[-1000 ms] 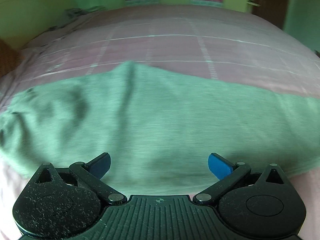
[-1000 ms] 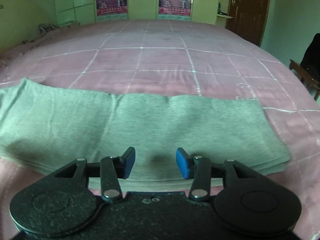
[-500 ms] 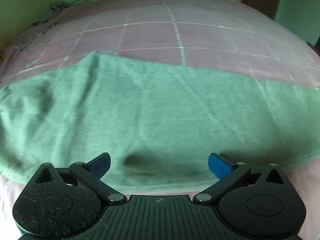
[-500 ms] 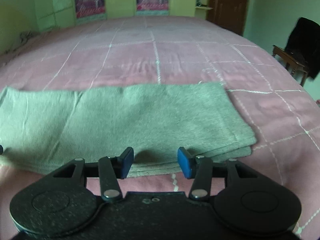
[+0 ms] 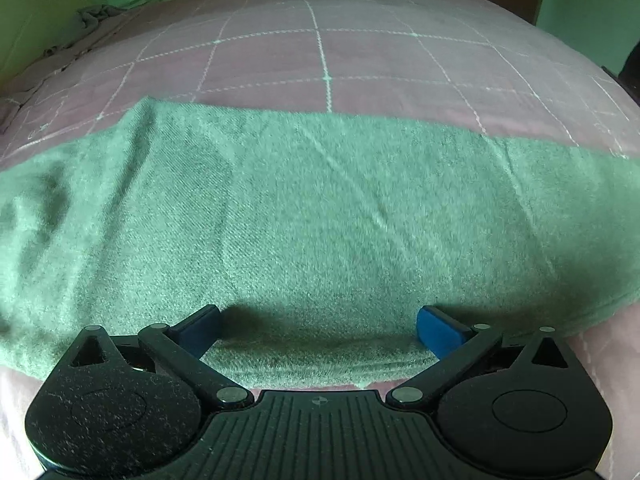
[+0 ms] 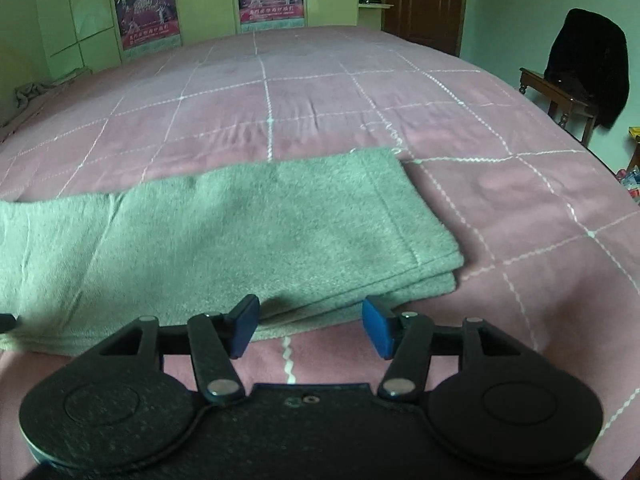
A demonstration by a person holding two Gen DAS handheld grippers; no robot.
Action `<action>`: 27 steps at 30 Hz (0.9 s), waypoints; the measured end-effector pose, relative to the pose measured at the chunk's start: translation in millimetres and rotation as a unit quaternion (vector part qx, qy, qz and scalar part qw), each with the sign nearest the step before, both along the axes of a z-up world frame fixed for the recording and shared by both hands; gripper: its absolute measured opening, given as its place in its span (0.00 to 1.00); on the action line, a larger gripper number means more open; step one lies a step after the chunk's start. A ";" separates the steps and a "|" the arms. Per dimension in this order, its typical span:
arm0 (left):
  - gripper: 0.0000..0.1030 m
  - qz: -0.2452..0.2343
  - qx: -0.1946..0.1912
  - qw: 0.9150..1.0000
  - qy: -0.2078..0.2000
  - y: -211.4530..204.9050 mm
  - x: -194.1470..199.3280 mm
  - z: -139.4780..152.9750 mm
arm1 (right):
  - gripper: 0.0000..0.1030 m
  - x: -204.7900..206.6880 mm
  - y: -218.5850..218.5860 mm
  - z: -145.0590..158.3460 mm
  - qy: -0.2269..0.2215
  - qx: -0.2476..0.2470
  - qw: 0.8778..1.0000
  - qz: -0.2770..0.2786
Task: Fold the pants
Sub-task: 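Grasp the folded pants corner with the right tool and lift it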
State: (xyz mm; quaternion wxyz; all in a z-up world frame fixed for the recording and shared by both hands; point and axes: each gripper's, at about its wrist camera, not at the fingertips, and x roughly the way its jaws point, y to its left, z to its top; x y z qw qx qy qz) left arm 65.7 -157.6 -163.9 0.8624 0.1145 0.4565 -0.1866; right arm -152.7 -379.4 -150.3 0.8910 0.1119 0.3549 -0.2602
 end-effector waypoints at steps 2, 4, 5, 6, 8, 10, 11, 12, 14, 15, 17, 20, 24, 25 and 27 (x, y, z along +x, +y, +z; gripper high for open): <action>1.00 -0.002 -0.009 1.000 -0.001 -2.5 2.4 4.3 | 0.55 -1.0 -4.7 1.9 -0.002 0.006 1.000 -0.009; 1.00 -0.004 -0.016 1.000 -0.002 -6.7 3.5 9.0 | 0.55 -2.0 -10.0 3.6 -0.005 0.008 1.000 -0.019; 1.00 -0.004 -0.018 1.000 0.000 -8.8 4.7 9.6 | 0.55 -1.6 -13.2 4.3 -0.006 0.009 1.000 -0.022; 1.00 -0.004 -0.020 1.000 0.005 -11.0 6.0 8.4 | 0.55 -2.3 -15.3 5.1 -0.007 0.011 1.000 -0.026; 1.00 -0.005 -0.015 1.000 0.019 -14.0 8.2 1.7 | 0.55 -0.7 -22.5 3.5 -0.003 0.025 0.999 -0.034; 1.00 -0.012 -0.009 1.000 0.015 -14.4 6.3 -2.8 | 0.55 -1.8 -28.5 0.9 -0.010 0.045 0.998 -0.043; 1.00 -0.014 -0.006 1.000 0.013 -14.8 5.7 -3.0 | 0.55 -2.0 -29.6 0.2 -0.011 0.047 0.998 -0.045; 1.00 -0.013 -0.004 1.000 0.015 -14.9 6.2 -1.3 | 0.55 -1.5 -28.9 -0.1 -0.007 0.041 0.998 -0.045; 1.00 -0.008 -0.011 1.000 0.017 -13.9 8.2 3.1 | 0.55 -0.6 -30.7 -0.3 -0.004 0.033 0.998 -0.047; 1.00 -0.005 -0.014 1.000 0.013 -13.6 9.0 5.0 | 0.54 -1.7 -32.8 0.3 -0.007 0.038 0.998 -0.052; 1.00 -0.005 -0.009 1.000 0.008 -15.3 10.4 2.6 | 0.55 -2.8 -39.1 0.8 -0.009 0.041 0.997 -0.065; 1.00 -0.010 0.002 1.000 0.009 -18.0 12.9 -7.1 | 0.60 -1.3 -47.4 -3.6 -0.009 0.062 0.995 -0.077; 1.00 -0.002 -0.002 1.000 0.015 -18.5 15.6 -3.8 | 0.38 2.4 -45.5 -1.3 -0.013 0.056 0.995 -0.078; 1.00 0.000 -0.003 1.000 0.013 -17.6 15.4 -3.3 | 0.16 2.4 -46.3 0.6 -0.019 0.060 0.995 -0.074; 1.00 -0.001 -0.003 1.000 0.008 -17.2 15.2 -5.1 | 0.11 3.2 -51.2 2.0 -0.031 0.088 0.993 -0.071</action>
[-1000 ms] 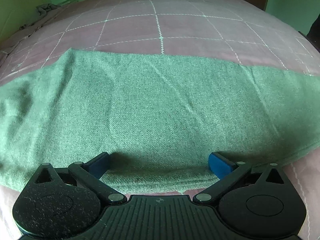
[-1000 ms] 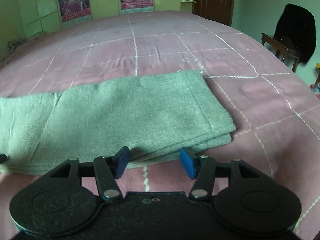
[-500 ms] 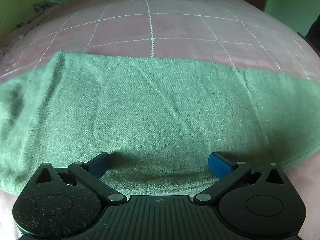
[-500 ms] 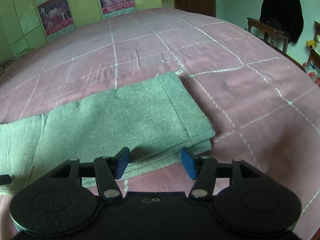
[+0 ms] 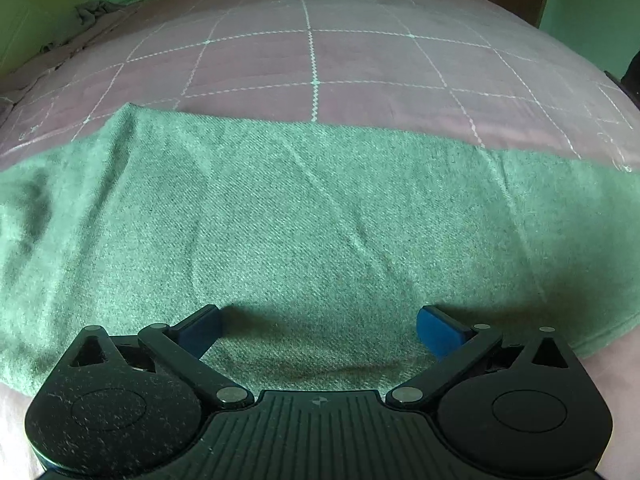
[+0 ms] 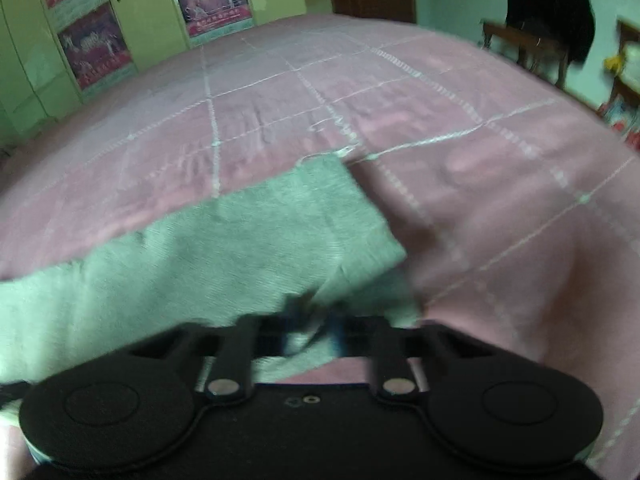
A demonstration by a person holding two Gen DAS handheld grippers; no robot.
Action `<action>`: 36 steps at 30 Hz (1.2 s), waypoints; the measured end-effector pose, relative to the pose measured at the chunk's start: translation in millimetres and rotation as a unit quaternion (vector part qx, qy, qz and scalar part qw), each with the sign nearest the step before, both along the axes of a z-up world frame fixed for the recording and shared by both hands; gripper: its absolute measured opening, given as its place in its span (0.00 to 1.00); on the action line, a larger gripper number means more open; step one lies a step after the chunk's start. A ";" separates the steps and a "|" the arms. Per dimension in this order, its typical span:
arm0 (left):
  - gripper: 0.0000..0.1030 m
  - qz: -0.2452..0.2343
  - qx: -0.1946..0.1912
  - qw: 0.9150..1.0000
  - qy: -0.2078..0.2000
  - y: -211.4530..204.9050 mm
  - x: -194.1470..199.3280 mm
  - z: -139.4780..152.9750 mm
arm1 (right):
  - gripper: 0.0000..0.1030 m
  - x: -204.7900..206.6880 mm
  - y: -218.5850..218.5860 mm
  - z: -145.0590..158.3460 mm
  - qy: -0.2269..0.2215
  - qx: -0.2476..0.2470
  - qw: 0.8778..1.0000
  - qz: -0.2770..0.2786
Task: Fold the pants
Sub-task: 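Grasp the folded pants corner with the right tool and lift it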
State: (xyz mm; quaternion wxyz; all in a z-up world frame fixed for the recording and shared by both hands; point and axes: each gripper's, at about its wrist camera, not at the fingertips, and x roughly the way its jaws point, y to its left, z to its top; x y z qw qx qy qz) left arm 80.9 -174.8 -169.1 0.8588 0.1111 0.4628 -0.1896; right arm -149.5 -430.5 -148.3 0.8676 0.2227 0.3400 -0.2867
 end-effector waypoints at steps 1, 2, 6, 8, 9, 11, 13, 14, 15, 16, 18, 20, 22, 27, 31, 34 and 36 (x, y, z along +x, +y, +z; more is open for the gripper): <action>1.00 -0.003 0.002 1.000 0.000 0.0 0.0 -1.7 | 0.15 0.4 -1.4 -0.7 -0.002 0.005 1.000 -0.005; 1.00 -0.005 0.003 1.000 -0.001 -0.3 0.2 -2.6 | 0.17 1.0 -3.2 -2.5 -0.003 0.011 1.000 -0.007; 1.00 -0.004 0.005 1.000 0.003 -1.2 1.9 -2.7 | 0.18 3.9 -7.9 -5.6 -0.015 0.027 0.999 -0.021; 1.00 -0.004 0.002 1.000 0.005 0.6 2.2 -1.9 | 0.19 3.5 -7.5 -2.5 -0.015 0.033 0.999 -0.022; 1.00 -0.008 0.002 1.000 0.002 0.4 1.7 -3.0 | 0.23 -0.4 -9.1 -0.8 -0.022 0.044 0.998 -0.025; 1.00 -0.011 0.004 1.000 -0.002 -0.8 1.1 -4.6 | 0.30 -12.2 -15.0 -0.7 -0.040 0.079 0.996 -0.031; 1.00 -0.009 0.004 1.000 -0.004 -1.2 0.6 -4.3 | 0.28 -22.9 -17.9 0.3 -0.046 0.088 0.994 -0.038; 1.00 -0.010 0.003 1.000 -0.004 -1.2 0.3 -4.5 | 0.28 -26.9 -18.4 0.8 -0.050 0.093 0.994 -0.041; 1.00 -0.010 0.003 1.000 -0.005 -0.8 0.1 -4.5 | 0.28 -30.8 -19.6 0.1 -0.057 0.104 0.992 -0.049; 1.00 -0.011 0.002 1.000 -0.005 -0.5 0.0 -4.4 | 0.28 -33.4 -21.6 -1.9 -0.065 0.119 0.989 -0.058; 1.00 -0.014 0.000 1.000 -0.002 1.2 0.5 -3.4 | 0.28 -34.1 -24.7 -4.1 -0.073 0.136 0.985 -0.074; 1.00 -0.018 -0.001 1.000 -0.001 2.5 0.8 -3.2 | 0.39 -37.7 -24.3 -1.6 -0.085 0.146 0.981 -0.093; 1.00 -0.017 0.000 1.000 -0.003 1.3 0.6 -3.5 | 0.74 -45.3 -23.5 1.4 -0.087 0.140 0.979 -0.122; 1.00 -0.011 0.002 1.000 -0.005 -1.1 -1.0 -3.5 | 0.46 -51.8 -35.0 -7.9 -0.108 0.162 0.973 -0.124; 1.00 -0.011 0.002 1.000 -0.007 -0.4 -1.5 -3.7 | 0.46 -40.0 -41.6 -18.8 -0.128 0.182 0.965 -0.140; 1.00 -0.011 0.002 1.000 -0.007 0.4 -2.3 -3.4 | 0.18 -26.8 -42.0 -18.0 -0.124 0.164 0.969 -0.133; 1.00 -0.011 -0.001 1.000 -0.006 2.1 -2.8 -1.9 | 0.17 -23.0 -38.4 -1.8 -0.139 0.139 0.975 -0.108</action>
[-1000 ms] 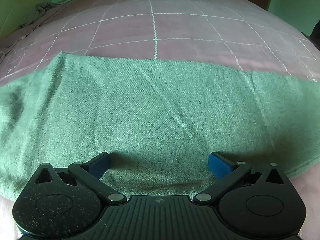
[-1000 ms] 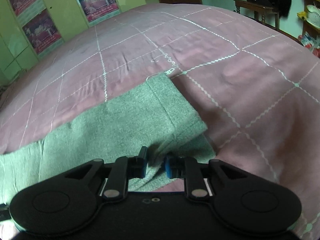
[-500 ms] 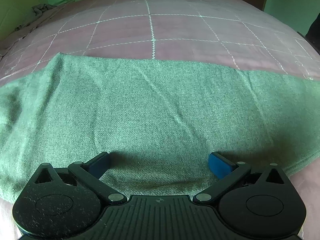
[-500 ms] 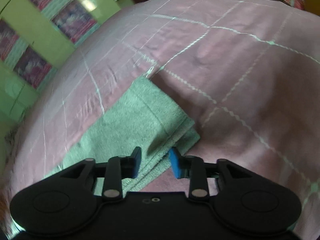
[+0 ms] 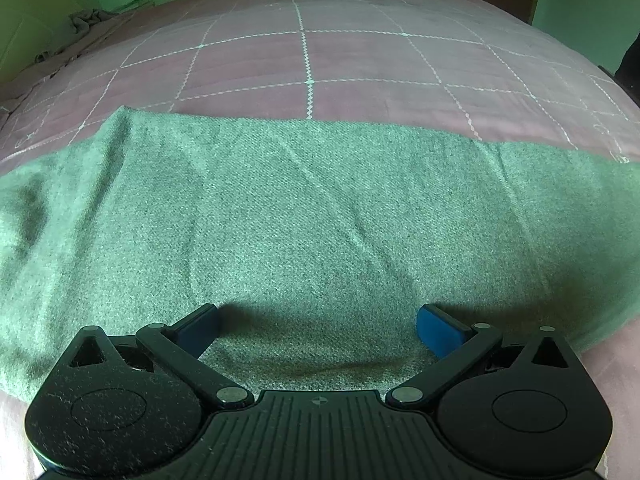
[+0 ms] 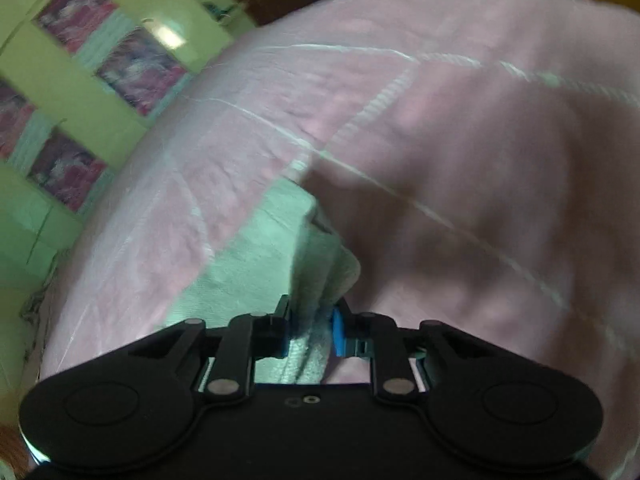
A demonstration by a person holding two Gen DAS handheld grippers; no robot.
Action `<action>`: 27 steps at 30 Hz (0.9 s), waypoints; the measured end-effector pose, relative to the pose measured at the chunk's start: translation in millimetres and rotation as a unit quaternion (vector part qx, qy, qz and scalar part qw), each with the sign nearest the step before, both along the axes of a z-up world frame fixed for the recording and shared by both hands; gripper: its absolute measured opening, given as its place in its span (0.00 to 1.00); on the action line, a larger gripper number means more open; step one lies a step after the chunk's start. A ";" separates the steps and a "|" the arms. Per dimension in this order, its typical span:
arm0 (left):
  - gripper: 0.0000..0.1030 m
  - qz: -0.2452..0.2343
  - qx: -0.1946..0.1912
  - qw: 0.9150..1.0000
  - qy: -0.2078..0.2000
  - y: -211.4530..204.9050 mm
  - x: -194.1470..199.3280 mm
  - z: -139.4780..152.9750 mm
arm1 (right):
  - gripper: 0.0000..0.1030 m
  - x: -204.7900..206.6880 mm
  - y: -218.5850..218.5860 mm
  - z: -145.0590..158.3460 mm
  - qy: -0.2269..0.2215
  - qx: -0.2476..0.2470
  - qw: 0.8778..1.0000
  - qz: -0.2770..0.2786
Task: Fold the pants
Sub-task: 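Grasp the folded pants corner with the right tool and lift it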
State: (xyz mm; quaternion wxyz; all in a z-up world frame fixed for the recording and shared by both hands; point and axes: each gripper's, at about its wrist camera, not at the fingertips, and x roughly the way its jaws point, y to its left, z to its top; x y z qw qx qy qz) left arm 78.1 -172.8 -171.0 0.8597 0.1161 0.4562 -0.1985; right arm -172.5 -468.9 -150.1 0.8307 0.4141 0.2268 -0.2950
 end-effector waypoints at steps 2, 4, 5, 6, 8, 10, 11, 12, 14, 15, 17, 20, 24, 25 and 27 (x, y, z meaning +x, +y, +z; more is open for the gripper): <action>1.00 0.008 -0.007 1.000 0.002 1.8 -0.5 1.4 | 0.16 -6.6 9.2 29.9 -0.043 -0.056 0.997 0.013; 1.00 0.012 -0.004 1.000 0.004 1.4 -0.6 1.7 | 0.16 -10.4 11.0 35.5 -0.031 -0.090 0.995 0.024; 1.00 0.011 -0.003 1.000 0.005 1.1 -0.6 2.1 | 0.16 -10.1 4.9 22.7 0.009 -0.079 0.997 0.020; 1.00 0.011 -0.003 1.000 0.007 1.3 -0.3 3.1 | 0.17 -11.3 -2.5 6.8 0.042 -0.053 0.998 0.013; 1.00 0.010 -0.004 1.000 0.008 0.8 0.0 5.2 | 0.20 -20.1 -12.1 -16.7 0.048 -0.005 0.999 0.003; 1.00 0.010 -0.004 1.000 0.010 -2.6 0.4 6.4 | 0.32 -25.9 -11.4 -14.1 0.024 0.003 1.000 -0.008; 1.00 0.010 -0.007 1.000 0.012 -4.3 0.9 6.9 | 0.44 -26.5 -11.5 -13.2 0.013 0.015 1.000 -0.010; 1.00 0.009 -0.012 1.000 0.014 -6.5 0.1 7.8 | 0.48 -26.6 -11.9 -14.1 0.002 0.028 1.000 -0.007; 1.00 -0.002 -0.009 1.000 0.015 -12.8 -3.8 6.9 | 0.43 -21.9 -10.6 -18.1 -0.002 0.039 0.999 0.004; 1.00 -0.006 0.000 1.000 0.014 -15.8 -5.6 4.3 | 0.38 -19.5 -8.5 -18.5 0.006 0.033 0.999 0.007; 1.00 -0.010 0.010 1.000 0.012 -18.6 -5.7 -1.6 | 0.21 -15.6 -7.6 -19.9 0.024 0.015 1.000 0.007; 1.00 -0.011 0.020 1.000 0.021 -23.5 0.3 -3.2 | 0.17 -16.7 -3.1 -19.3 0.023 0.010 1.000 -0.005; 1.00 -0.002 0.007 0.998 0.055 -21.0 13.1 3.8 | 0.15 -9.6 11.1 -1.5 0.027 -0.034 0.999 0.005; 1.00 0.001 -0.002 0.998 0.063 -16.9 15.4 6.7 | 0.14 -7.9 12.6 4.0 0.014 -0.033 0.999 0.008; 1.00 0.014 -0.022 0.997 0.073 -2.8 21.7 14.7 | 0.14 -0.9 22.2 20.9 -0.006 -0.051 0.998 0.029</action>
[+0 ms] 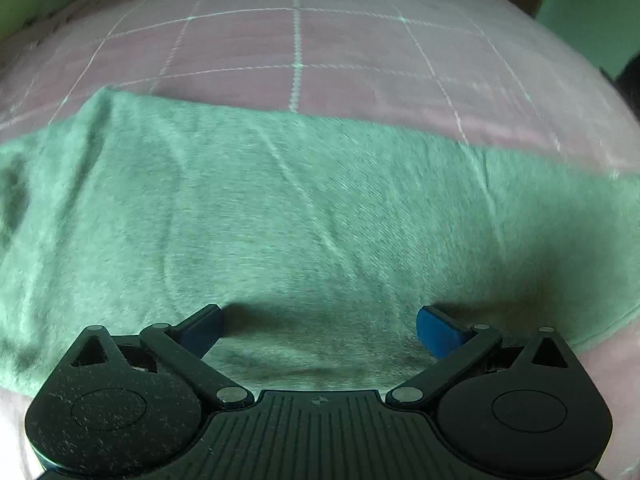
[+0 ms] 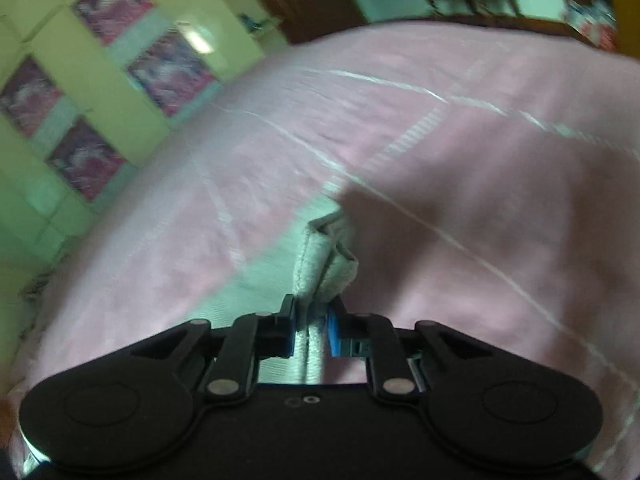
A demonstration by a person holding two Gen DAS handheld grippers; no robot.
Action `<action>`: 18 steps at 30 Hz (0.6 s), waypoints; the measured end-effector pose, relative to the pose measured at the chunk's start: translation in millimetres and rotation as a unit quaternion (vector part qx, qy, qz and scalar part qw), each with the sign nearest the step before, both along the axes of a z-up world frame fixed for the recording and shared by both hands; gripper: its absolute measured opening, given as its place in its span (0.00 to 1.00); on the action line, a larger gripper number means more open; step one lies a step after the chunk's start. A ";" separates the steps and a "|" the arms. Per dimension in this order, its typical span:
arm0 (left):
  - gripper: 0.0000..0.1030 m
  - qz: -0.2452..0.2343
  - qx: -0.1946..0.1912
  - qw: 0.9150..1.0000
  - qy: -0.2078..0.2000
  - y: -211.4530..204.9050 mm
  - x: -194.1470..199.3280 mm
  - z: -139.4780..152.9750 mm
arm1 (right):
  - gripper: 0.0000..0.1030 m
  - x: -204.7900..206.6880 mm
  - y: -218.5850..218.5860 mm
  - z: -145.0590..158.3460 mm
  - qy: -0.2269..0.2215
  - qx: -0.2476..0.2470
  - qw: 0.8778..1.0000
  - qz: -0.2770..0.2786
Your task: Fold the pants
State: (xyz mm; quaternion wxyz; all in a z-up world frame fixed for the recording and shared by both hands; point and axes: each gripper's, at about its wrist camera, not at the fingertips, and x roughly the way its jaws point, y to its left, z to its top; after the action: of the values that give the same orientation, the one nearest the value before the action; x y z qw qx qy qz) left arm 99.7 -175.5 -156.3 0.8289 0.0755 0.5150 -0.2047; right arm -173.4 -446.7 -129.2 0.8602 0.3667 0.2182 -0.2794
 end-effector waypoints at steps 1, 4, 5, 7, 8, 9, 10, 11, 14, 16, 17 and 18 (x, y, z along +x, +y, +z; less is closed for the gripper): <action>1.00 0.010 -0.009 1.000 0.001 9.6 2.1 4.4 | 0.14 5.5 6.8 9.1 -0.009 -0.010 1.000 0.015; 1.00 0.041 -0.023 0.999 -0.012 42.7 11.6 18.8 | 0.15 29.8 34.5 32.6 -0.033 -0.029 0.997 0.065; 1.00 0.050 -0.025 0.998 -0.017 54.3 15.1 23.1 | 0.15 41.0 48.8 39.8 -0.039 -0.040 0.995 0.088; 1.00 0.069 -0.022 0.997 -0.027 79.4 23.3 29.8 | 0.15 62.6 79.0 49.9 -0.045 -0.054 0.988 0.135; 1.00 0.080 -0.021 0.996 -0.030 91.2 26.8 32.0 | 0.15 76.0 97.0 51.6 -0.048 -0.057 0.984 0.162; 1.00 0.090 -0.022 0.995 -0.031 104.2 31.1 33.8 | 0.15 87.4 112.8 51.3 -0.048 -0.057 0.980 0.186; 1.00 0.101 -0.025 0.994 -0.029 116.9 36.8 34.5 | 0.15 100.7 132.1 48.2 -0.046 -0.056 0.975 0.211; 1.00 0.111 -0.027 0.993 -0.026 128.8 40.2 34.7 | 0.15 110.0 147.8 44.7 -0.041 -0.057 0.971 0.230; 1.00 0.135 -0.033 0.990 -0.020 157.7 45.5 33.1 | 0.15 140.4 195.6 18.1 -0.013 -0.041 0.956 0.289; 1.00 0.141 -0.040 0.989 -0.009 170.2 48.1 27.0 | 0.18 153.8 218.7 -3.2 0.015 -0.028 0.948 0.317; 1.00 0.141 -0.049 0.989 0.000 171.9 46.8 25.7 | 0.24 160.1 229.3 -15.7 0.040 -0.027 0.943 0.330; 1.00 0.139 -0.065 0.988 0.012 174.0 47.7 23.8 | 0.28 163.2 238.3 -27.5 0.068 -0.025 0.939 0.337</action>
State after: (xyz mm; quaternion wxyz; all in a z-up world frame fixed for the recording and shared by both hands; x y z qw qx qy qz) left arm 147.4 -1.5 -132.5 0.8461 -0.0536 0.5161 -0.1215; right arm -10.2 -208.5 -156.7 0.8958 0.2302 0.3801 -0.0028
